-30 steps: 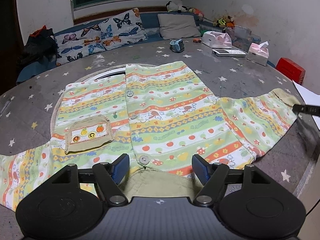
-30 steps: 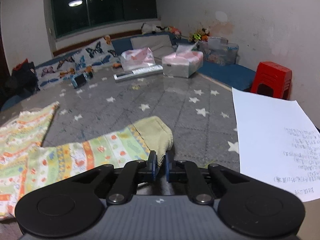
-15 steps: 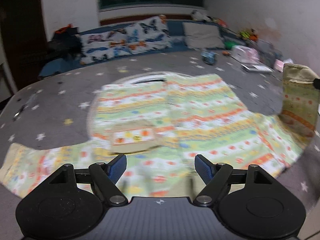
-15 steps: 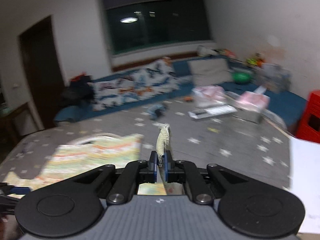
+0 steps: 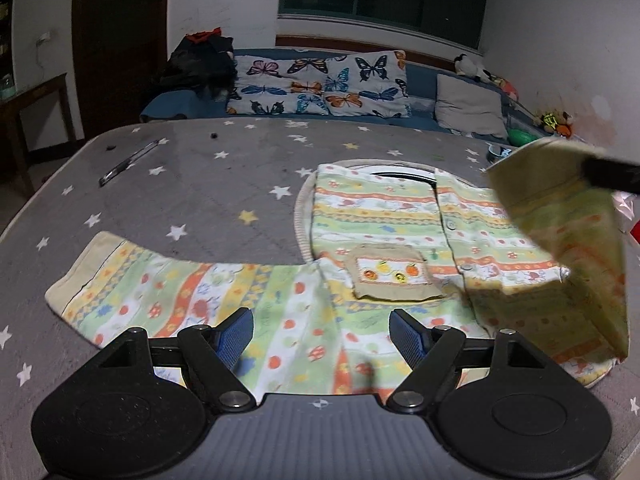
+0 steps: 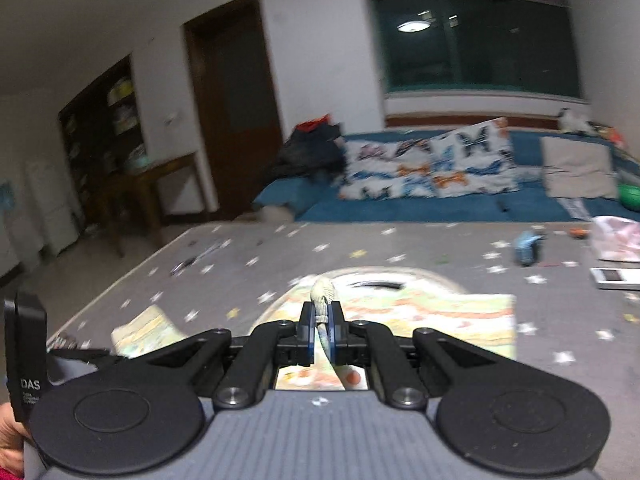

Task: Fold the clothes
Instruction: 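Fold the sleeve across the shirt body with the right tool and release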

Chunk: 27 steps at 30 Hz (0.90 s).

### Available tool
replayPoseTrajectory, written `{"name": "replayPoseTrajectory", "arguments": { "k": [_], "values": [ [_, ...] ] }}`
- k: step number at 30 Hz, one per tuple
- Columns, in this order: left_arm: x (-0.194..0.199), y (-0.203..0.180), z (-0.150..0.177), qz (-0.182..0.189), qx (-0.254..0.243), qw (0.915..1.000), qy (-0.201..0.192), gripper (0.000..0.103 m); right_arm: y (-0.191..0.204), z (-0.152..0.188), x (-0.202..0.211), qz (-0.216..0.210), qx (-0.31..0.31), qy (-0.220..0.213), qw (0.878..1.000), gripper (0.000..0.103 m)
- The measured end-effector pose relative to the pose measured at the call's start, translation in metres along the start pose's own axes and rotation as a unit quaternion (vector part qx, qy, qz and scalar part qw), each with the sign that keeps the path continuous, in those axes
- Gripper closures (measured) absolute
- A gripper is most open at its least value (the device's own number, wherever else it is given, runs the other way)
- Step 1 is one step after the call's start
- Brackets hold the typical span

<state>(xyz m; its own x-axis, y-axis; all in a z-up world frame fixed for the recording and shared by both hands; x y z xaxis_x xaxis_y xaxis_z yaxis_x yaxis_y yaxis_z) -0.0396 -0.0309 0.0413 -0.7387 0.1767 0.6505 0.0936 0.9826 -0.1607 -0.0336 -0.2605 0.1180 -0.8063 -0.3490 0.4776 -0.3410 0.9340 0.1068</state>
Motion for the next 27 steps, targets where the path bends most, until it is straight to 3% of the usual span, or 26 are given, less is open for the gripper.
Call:
{"name": "replayPoseTrajectory", "arguments": {
  "k": [5,9,15,22,27],
  "values": [
    [0.002,0.003,0.004,0.004,0.001,1.0000,0.001,0.027,0.038,0.017,-0.027,-0.045,0.029,0.037,0.998,0.091],
    [0.003,-0.003,0.003,0.022,-0.009,0.9997,0.001,0.033,0.046,0.029,-0.015,-0.048,0.046,0.036,0.997,0.087],
    [-0.007,-0.025,0.003,0.053,-0.036,0.9979,0.011,0.041,-0.002,0.047,0.014,0.018,0.052,0.060,0.997,0.083],
    [-0.030,-0.048,0.010,0.045,-0.077,0.9955,0.032,0.079,-0.065,0.098,0.020,0.086,0.013,0.129,0.988,0.083],
    [-0.033,-0.046,0.009,0.038,-0.082,0.9951,0.040,0.079,-0.082,0.103,0.016,0.095,0.008,0.134,0.986,0.083]
  ]
}}
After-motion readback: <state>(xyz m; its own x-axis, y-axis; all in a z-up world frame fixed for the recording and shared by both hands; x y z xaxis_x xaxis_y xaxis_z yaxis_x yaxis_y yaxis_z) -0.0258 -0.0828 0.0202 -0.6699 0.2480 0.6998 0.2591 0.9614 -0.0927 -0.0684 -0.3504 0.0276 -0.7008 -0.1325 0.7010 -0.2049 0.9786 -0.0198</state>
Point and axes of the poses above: each gripper's, at about its wrist camera, not at the fingertips, and x roughly against the way its jaws point, y to its left, z to its underside, the point moved 1 cm from there along -x, roughly the way its jaws point, and after that the axes turned 6 degrees about z, right-handed, at the moved point
